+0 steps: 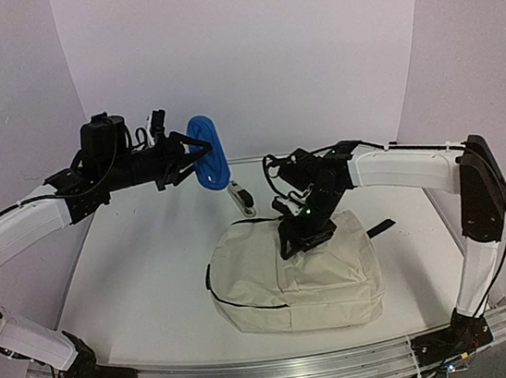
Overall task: Pack the student bag
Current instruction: Place the personal item in the student bag.
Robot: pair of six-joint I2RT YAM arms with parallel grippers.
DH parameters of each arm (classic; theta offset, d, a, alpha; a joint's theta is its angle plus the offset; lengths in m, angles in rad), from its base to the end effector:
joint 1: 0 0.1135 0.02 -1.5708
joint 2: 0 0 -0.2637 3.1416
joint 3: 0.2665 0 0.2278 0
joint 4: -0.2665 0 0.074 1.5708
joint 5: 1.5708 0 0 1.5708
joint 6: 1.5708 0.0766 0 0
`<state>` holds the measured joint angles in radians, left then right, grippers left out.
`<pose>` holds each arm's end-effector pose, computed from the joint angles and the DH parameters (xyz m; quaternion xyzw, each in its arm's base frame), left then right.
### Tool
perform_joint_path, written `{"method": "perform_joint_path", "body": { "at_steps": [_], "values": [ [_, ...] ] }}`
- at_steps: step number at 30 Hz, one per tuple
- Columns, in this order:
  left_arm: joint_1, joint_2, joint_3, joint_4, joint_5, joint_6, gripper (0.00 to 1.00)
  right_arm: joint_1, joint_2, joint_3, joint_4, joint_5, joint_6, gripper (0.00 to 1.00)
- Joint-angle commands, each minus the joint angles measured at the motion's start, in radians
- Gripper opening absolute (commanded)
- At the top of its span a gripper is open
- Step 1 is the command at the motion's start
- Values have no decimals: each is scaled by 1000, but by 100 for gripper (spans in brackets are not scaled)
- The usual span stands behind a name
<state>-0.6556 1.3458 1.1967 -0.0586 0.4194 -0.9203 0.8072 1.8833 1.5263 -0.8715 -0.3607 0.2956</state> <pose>0.2412 -0.2249 0.3675 0.0298 0.7702 -0.5508 0.3200 0.2411 0.2909 0.2066 -0.2748 0.9301 0.2383 0.0501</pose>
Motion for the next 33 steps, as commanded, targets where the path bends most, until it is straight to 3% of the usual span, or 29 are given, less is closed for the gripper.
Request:
{"method": "perform_joint_path", "body": {
  "at_steps": [1,3,8,14,18,24,30,33],
  "values": [
    [-2,-55,-29,41,-49,14,24,18,72,72,19,105,49,66],
    [-2,-57,-32,34,-54,17,24,20,93,76,19,115,68,71],
    [-4,-55,-17,22,-51,40,24,28,96,39,22,158,21,67],
    [-4,-37,-10,5,-50,49,24,17,-59,-23,16,103,-61,71],
    [-6,-5,13,-23,-28,59,23,-83,-148,-90,5,20,-92,71],
    [-5,25,50,-91,-5,101,23,-230,-140,-89,-43,-53,-221,73],
    [-1,111,197,-236,2,159,23,-267,-133,-53,-104,-97,-311,74],
    [5,159,218,-213,22,112,23,-267,-97,25,-168,-124,-396,74]
  ]
}}
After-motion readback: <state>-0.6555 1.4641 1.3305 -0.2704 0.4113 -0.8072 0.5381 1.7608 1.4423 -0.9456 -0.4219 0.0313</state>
